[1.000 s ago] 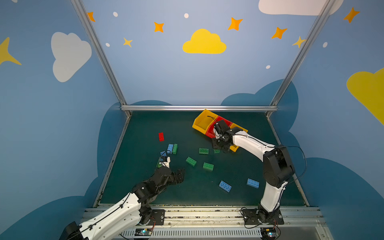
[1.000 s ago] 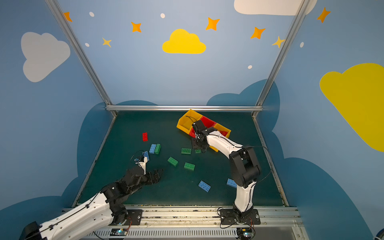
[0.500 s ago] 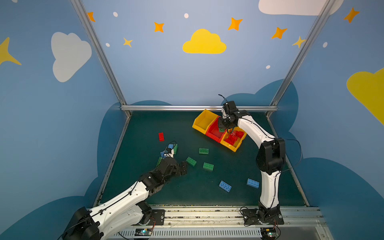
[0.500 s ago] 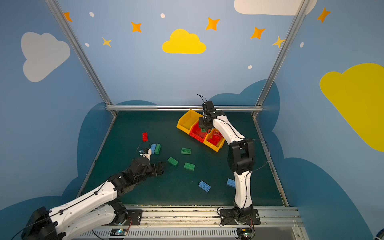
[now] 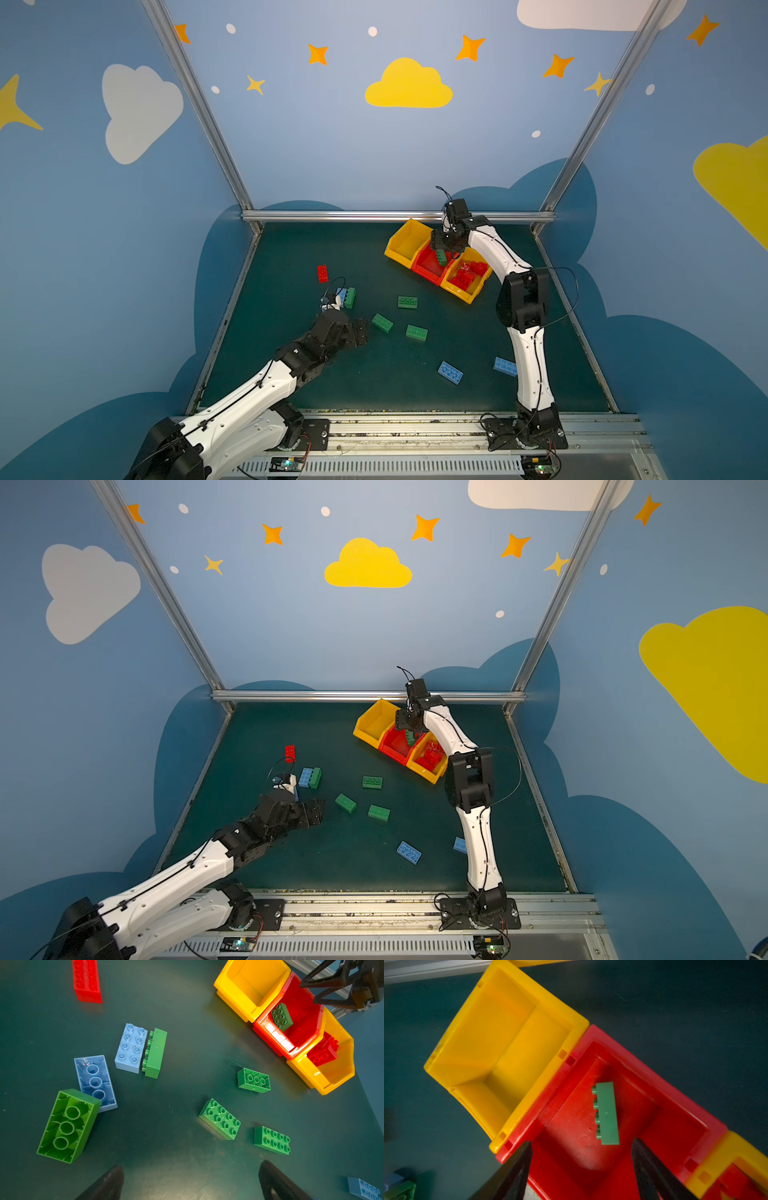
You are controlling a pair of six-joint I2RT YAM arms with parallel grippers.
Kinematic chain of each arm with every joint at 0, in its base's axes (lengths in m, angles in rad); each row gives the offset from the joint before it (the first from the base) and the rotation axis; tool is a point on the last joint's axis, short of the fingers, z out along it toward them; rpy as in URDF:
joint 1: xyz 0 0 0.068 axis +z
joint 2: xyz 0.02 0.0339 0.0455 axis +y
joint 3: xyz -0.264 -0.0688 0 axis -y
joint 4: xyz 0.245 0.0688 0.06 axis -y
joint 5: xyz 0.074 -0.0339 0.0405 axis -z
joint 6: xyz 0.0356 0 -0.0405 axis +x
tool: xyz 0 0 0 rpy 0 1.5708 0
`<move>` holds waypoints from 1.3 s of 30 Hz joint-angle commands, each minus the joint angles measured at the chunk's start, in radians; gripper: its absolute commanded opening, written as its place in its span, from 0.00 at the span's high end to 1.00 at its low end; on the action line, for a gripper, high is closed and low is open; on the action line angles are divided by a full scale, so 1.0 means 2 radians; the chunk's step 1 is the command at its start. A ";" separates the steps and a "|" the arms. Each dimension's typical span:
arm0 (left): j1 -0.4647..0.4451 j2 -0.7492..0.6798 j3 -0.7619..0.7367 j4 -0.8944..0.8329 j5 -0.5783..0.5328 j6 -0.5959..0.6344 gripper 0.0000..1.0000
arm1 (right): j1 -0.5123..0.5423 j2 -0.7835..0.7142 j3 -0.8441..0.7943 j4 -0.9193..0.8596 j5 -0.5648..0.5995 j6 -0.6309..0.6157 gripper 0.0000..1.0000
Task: Sort the legos into containers by color
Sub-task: 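Carry the green brick with the right gripper over the red bin, then lower the right gripper onto a green brick near the bins, then grasp the green brick with the right gripper and drop it into the red bin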
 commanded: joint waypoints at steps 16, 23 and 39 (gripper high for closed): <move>0.003 -0.194 -0.099 -0.048 0.042 -0.080 0.00 | 0.154 -0.215 -0.332 0.061 0.018 0.084 0.16; 0.002 -0.272 -0.118 -0.094 0.045 -0.090 0.00 | 0.185 -0.196 -0.354 0.077 0.058 0.136 0.13; 0.002 -0.287 -0.121 -0.110 0.037 -0.087 0.00 | 0.188 -0.122 -0.296 0.071 0.060 0.179 0.13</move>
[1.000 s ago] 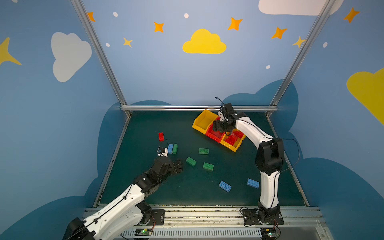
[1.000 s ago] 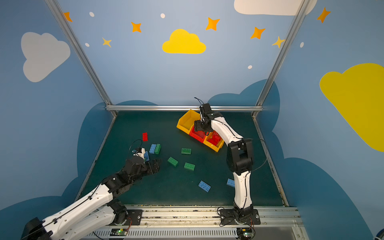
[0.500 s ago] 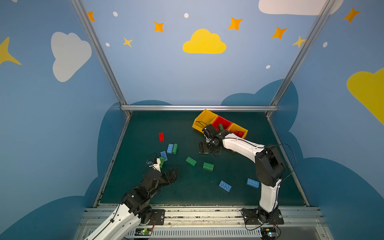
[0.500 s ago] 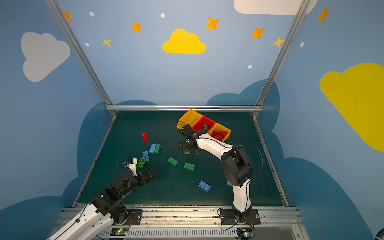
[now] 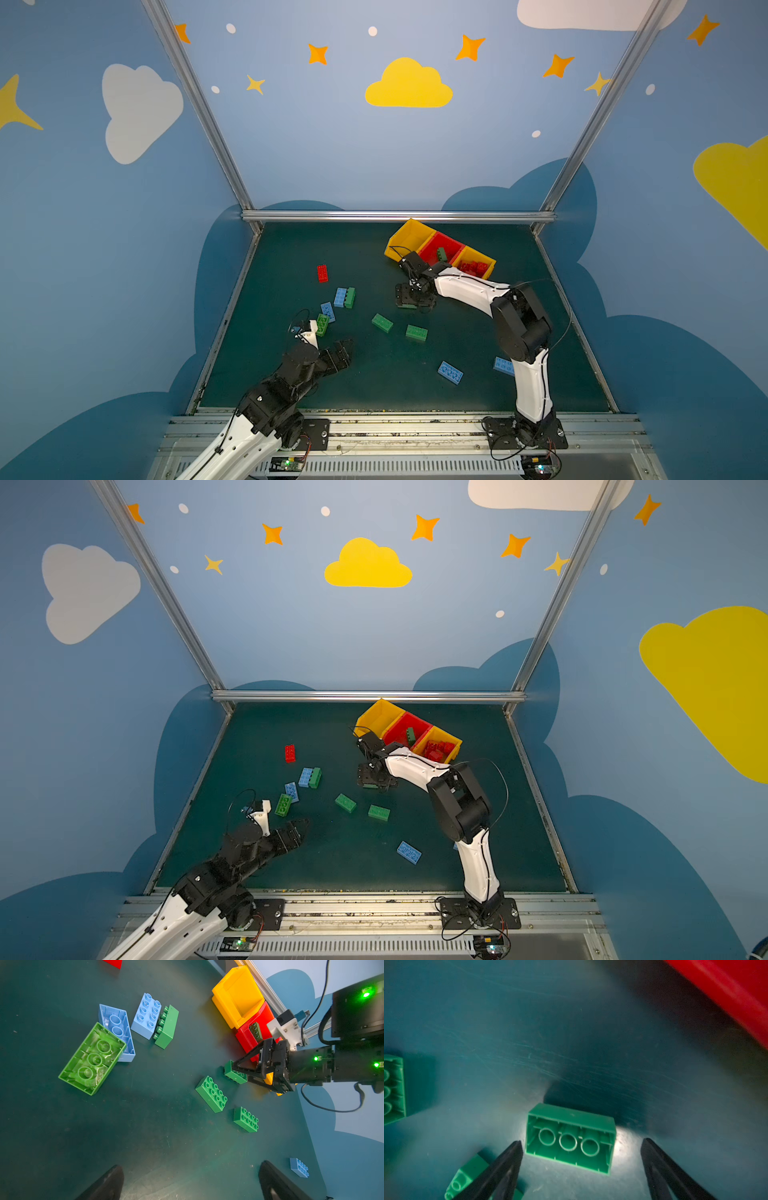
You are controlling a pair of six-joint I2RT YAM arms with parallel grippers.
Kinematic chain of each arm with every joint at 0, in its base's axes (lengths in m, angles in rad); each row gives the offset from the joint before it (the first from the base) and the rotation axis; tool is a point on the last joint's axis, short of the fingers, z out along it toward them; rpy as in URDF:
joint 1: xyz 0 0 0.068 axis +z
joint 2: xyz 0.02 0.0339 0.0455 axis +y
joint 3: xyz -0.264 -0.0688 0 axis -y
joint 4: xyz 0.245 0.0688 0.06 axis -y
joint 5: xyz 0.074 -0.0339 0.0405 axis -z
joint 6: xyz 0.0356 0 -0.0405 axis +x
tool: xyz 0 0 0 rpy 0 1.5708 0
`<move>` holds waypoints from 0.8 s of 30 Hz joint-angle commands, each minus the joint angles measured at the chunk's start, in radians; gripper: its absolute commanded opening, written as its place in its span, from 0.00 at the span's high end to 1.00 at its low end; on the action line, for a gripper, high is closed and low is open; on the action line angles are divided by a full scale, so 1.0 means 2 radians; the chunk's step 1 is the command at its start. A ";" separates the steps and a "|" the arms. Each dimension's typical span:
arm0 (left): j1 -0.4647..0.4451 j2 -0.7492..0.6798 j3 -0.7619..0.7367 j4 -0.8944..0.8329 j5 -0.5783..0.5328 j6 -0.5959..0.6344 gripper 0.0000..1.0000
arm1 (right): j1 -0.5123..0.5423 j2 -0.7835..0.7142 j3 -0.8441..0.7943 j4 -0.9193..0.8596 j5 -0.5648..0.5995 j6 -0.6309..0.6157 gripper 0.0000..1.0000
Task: Sort the legos into containers by color
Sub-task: 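Grasp the green brick with the right gripper and drop it into the red bin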
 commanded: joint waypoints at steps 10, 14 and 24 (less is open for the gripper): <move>0.002 0.047 -0.005 0.028 -0.003 0.013 0.00 | 0.003 0.046 0.053 -0.036 0.010 -0.011 0.20; 0.001 0.063 -0.005 0.041 -0.002 0.015 0.00 | 0.004 0.051 0.057 -0.046 0.012 -0.021 0.37; 0.001 0.122 0.016 0.075 -0.004 0.035 0.00 | -0.016 0.018 0.090 -0.073 0.043 -0.054 0.53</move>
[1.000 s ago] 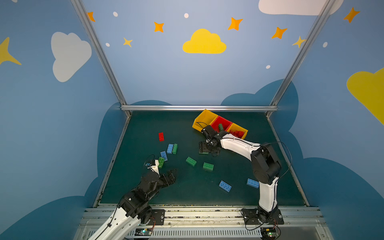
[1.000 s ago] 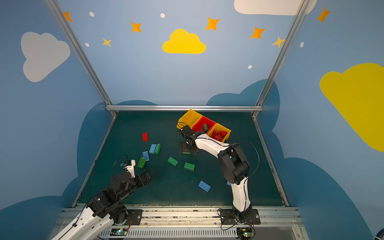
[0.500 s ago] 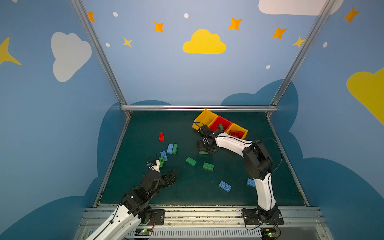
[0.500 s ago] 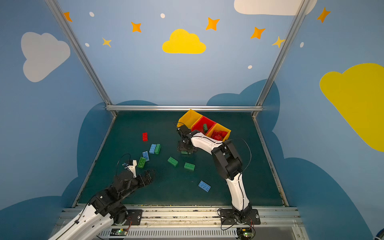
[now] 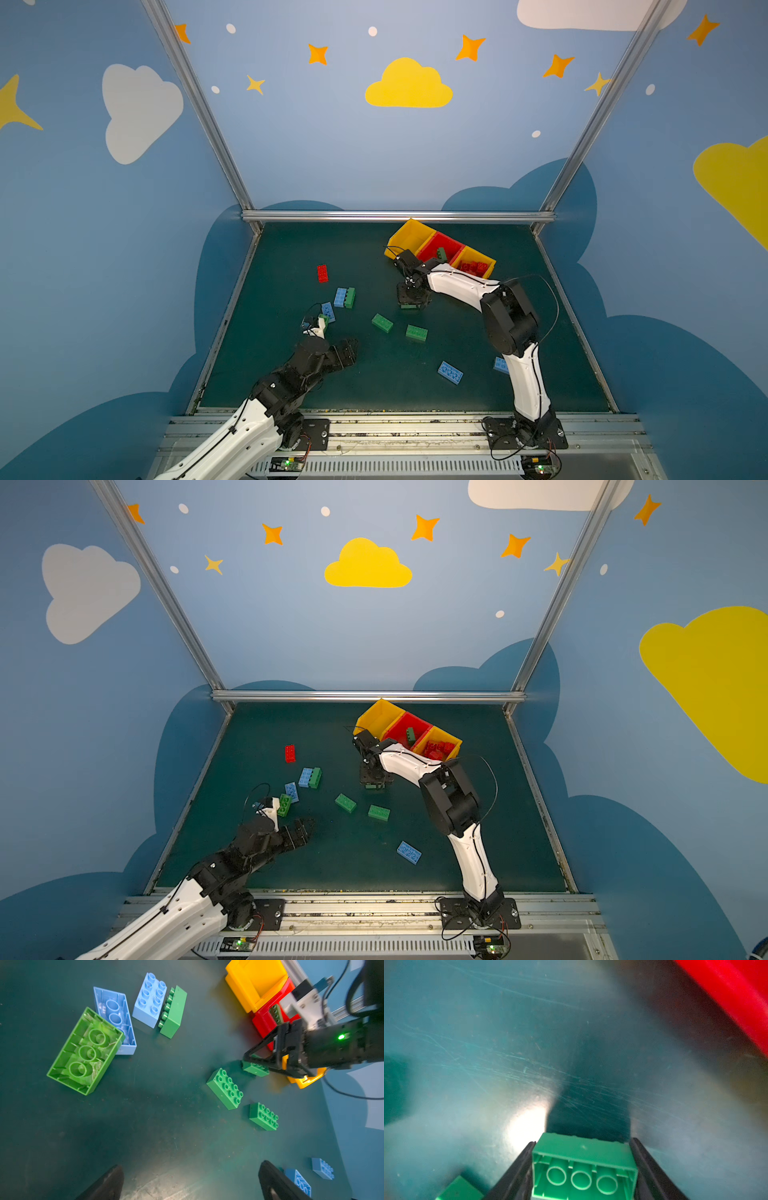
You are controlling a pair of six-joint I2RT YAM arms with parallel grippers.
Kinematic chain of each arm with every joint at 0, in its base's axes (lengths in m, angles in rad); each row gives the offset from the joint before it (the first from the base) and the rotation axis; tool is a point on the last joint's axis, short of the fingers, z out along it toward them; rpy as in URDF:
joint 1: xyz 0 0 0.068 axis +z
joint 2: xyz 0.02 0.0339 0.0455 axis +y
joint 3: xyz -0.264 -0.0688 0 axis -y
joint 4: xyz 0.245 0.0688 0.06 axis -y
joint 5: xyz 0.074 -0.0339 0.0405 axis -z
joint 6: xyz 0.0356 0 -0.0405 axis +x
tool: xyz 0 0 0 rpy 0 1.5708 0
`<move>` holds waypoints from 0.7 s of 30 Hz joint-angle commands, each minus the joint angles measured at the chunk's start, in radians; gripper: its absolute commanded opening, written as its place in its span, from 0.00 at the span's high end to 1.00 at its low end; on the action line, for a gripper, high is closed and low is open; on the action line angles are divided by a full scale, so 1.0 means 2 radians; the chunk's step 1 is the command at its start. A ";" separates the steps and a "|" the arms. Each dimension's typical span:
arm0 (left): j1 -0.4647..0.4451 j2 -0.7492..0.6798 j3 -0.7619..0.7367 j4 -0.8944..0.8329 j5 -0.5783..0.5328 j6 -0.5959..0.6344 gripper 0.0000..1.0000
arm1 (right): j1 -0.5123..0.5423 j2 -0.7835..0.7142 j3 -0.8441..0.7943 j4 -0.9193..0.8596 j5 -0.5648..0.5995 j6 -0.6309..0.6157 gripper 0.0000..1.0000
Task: Sort the legos into containers by color
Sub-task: 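Grasp the green brick with the right gripper and drop it into the red bin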
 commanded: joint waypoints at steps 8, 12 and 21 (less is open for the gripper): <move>0.004 0.112 0.059 0.062 -0.002 0.042 0.00 | -0.090 -0.018 0.117 -0.039 0.051 -0.054 0.52; 0.003 0.153 0.085 0.061 -0.013 0.038 0.00 | -0.117 0.010 0.163 -0.031 0.046 -0.069 0.51; 0.005 0.155 0.101 0.034 -0.030 0.043 0.00 | -0.143 0.100 0.284 -0.043 0.038 -0.086 0.24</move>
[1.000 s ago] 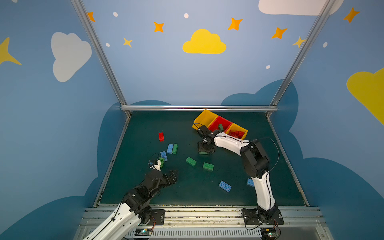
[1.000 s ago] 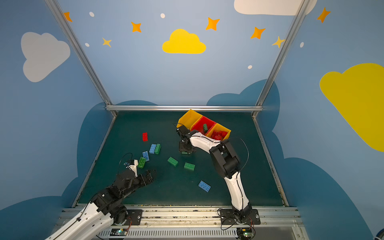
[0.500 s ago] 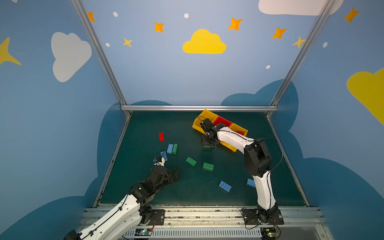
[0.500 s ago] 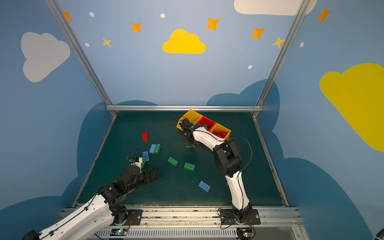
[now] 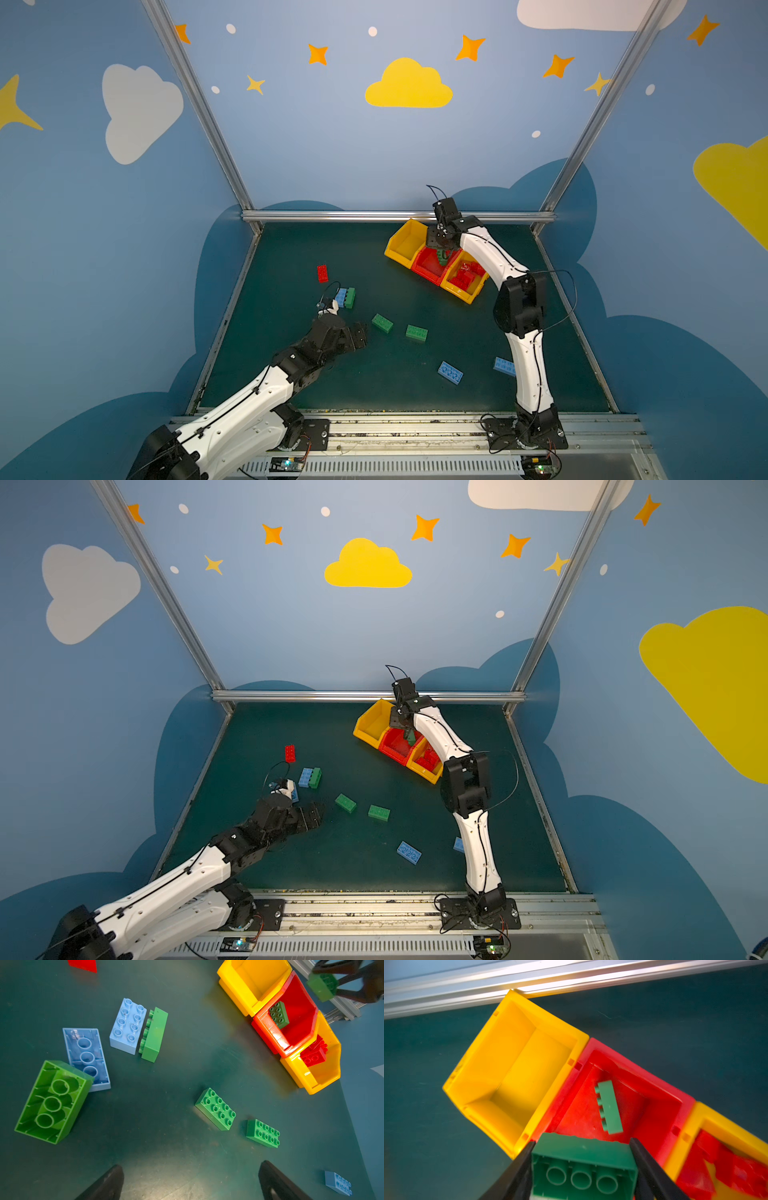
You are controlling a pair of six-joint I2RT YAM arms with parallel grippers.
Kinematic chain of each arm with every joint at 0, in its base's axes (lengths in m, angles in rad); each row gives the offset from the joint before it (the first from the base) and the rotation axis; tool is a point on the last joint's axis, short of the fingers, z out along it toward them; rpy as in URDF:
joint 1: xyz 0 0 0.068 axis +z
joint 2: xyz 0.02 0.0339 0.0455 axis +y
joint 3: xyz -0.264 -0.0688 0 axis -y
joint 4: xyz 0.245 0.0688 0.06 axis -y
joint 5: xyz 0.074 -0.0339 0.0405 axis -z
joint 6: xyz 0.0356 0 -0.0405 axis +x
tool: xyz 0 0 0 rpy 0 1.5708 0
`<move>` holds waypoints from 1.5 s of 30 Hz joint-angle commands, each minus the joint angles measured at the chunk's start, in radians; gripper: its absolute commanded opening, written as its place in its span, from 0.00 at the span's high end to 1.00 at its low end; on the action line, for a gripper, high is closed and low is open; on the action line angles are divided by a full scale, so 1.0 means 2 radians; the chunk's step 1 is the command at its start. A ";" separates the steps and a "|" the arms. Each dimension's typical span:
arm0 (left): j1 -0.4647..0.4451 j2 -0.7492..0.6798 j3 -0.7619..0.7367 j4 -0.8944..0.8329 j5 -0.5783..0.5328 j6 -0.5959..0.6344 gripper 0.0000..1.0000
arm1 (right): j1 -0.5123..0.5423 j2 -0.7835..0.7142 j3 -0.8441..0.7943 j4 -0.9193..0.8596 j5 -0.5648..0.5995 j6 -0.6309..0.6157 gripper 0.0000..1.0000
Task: Sort the legos into containers by color
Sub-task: 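Grasp the green brick with the right gripper and drop it into the red bin, then lower the right gripper onto another green brick on the table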
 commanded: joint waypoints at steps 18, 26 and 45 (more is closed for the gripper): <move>0.002 -0.159 -0.052 -0.065 0.013 -0.036 0.00 | 0.077 -0.202 -0.277 0.039 -0.027 0.002 0.15; 0.003 -0.284 -0.091 -0.123 0.020 -0.060 0.00 | 0.164 -0.273 -0.468 0.073 -0.030 0.114 0.12; 0.002 -0.329 -0.097 -0.144 0.036 -0.066 0.00 | 0.234 -0.257 -0.504 0.073 0.020 0.253 0.11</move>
